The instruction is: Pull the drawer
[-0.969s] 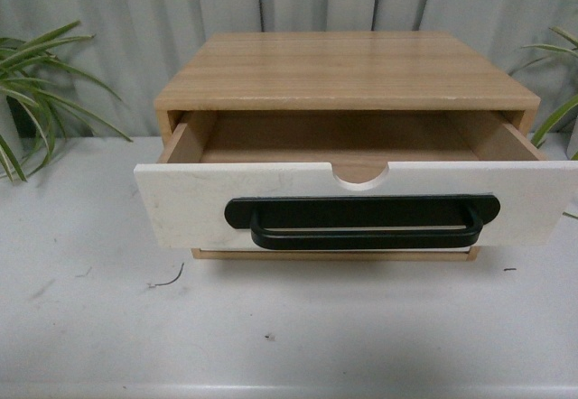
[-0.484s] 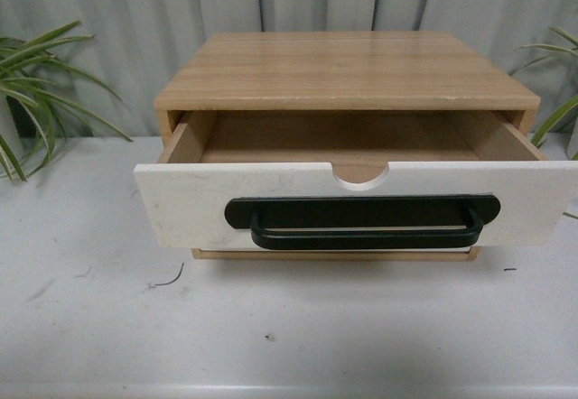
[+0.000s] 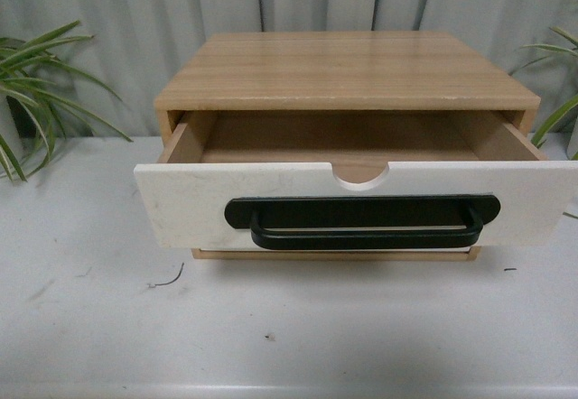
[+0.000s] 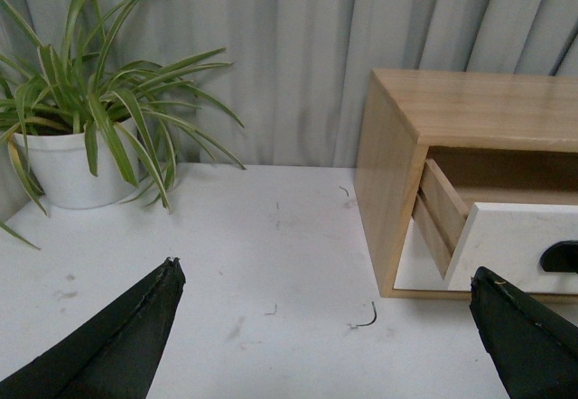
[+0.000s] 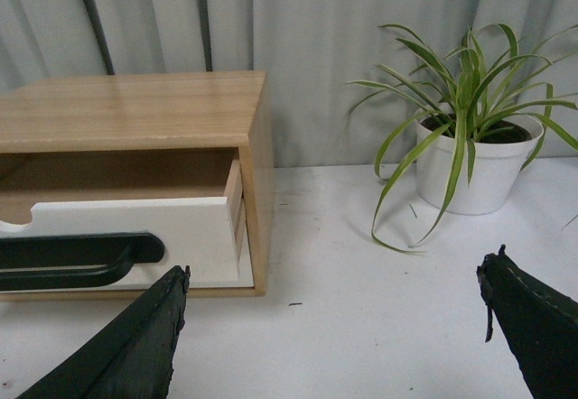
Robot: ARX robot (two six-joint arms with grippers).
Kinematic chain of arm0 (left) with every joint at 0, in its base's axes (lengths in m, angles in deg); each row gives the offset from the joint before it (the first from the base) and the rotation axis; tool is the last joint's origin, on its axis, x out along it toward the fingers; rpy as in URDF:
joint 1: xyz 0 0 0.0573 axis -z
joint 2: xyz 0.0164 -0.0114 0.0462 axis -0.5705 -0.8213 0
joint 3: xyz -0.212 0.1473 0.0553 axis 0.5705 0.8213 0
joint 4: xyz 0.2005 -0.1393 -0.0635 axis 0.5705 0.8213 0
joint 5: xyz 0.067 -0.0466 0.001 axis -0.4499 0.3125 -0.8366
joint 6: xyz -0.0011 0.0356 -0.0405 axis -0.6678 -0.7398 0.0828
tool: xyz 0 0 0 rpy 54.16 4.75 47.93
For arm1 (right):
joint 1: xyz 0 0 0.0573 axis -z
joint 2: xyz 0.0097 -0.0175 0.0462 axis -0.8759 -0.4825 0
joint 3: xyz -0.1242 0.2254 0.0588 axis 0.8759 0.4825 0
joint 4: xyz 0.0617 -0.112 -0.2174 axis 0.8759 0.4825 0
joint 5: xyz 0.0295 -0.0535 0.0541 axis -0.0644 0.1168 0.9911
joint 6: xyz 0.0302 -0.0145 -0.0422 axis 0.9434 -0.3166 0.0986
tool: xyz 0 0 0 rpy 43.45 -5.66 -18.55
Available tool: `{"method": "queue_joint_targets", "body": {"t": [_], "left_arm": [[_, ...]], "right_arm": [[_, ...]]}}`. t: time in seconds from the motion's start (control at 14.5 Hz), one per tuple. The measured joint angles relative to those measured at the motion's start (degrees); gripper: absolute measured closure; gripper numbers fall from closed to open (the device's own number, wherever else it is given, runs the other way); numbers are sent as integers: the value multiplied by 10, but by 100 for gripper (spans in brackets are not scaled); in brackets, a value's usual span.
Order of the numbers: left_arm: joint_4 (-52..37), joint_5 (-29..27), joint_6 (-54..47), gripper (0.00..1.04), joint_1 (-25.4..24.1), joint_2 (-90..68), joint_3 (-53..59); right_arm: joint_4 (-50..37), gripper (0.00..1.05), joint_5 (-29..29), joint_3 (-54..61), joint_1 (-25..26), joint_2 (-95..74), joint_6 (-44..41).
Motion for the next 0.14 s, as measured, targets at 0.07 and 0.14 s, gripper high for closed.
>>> {"method": "queue_joint_targets", "body": {"t": [0.07, 0.14], "left_arm": [[0, 0, 0, 7, 0, 0, 0], [0, 0, 0, 7, 0, 0, 0]], "right_arm": [[0, 6, 0, 0, 0, 0, 0], [0, 6, 0, 0, 0, 0, 0]]}}
